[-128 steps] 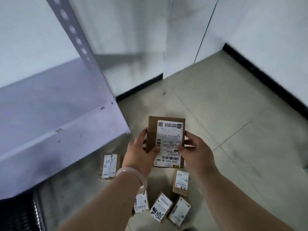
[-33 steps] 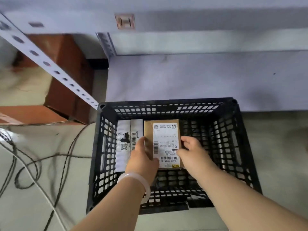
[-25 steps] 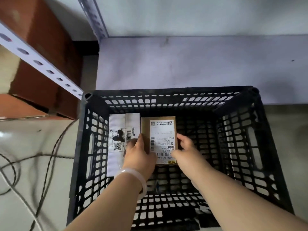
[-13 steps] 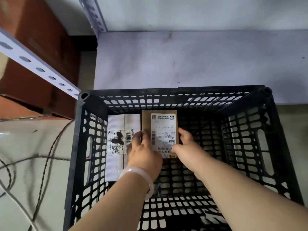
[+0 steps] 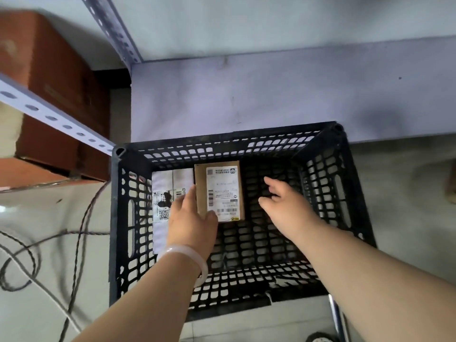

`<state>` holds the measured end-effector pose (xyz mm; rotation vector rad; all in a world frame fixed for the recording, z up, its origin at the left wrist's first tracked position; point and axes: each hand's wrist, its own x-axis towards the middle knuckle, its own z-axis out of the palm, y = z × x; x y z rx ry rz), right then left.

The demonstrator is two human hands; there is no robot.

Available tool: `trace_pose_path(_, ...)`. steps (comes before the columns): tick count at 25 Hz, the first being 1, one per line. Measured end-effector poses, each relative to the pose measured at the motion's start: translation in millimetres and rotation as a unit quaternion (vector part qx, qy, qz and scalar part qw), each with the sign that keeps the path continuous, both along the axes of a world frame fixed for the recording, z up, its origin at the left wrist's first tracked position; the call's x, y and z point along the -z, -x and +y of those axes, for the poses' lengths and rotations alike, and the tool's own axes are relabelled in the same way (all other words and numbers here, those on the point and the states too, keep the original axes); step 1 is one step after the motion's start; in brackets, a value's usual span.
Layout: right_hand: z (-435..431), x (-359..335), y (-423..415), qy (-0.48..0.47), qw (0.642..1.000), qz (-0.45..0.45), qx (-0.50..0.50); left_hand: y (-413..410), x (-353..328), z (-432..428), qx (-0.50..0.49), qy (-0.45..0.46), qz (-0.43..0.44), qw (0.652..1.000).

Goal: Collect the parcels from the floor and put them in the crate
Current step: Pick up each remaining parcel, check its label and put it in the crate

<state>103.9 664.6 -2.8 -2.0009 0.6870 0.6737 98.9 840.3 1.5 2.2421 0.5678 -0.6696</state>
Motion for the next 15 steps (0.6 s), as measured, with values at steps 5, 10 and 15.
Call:
trace_pose_path(5,-55.2,-115.5,-9.2,0.061,0.993,-0.099,-0.027,-24.1,-108.6,-48.9,0.074,0.03,-0.089,0.993)
trace_pose_path(10,-141.5,-277.3,11.8,0.111,0.978,-0.17,0.056,-34.0,-267.1,-122.7,0.174,0.093,-0.138,0.971)
trace_pose_path(15,-207.5,-450.7,86.6,0.19,0.955,-0.193,0.125,-10.6,-436.0,-202.6,0.284,0.15,-0.196,0.926)
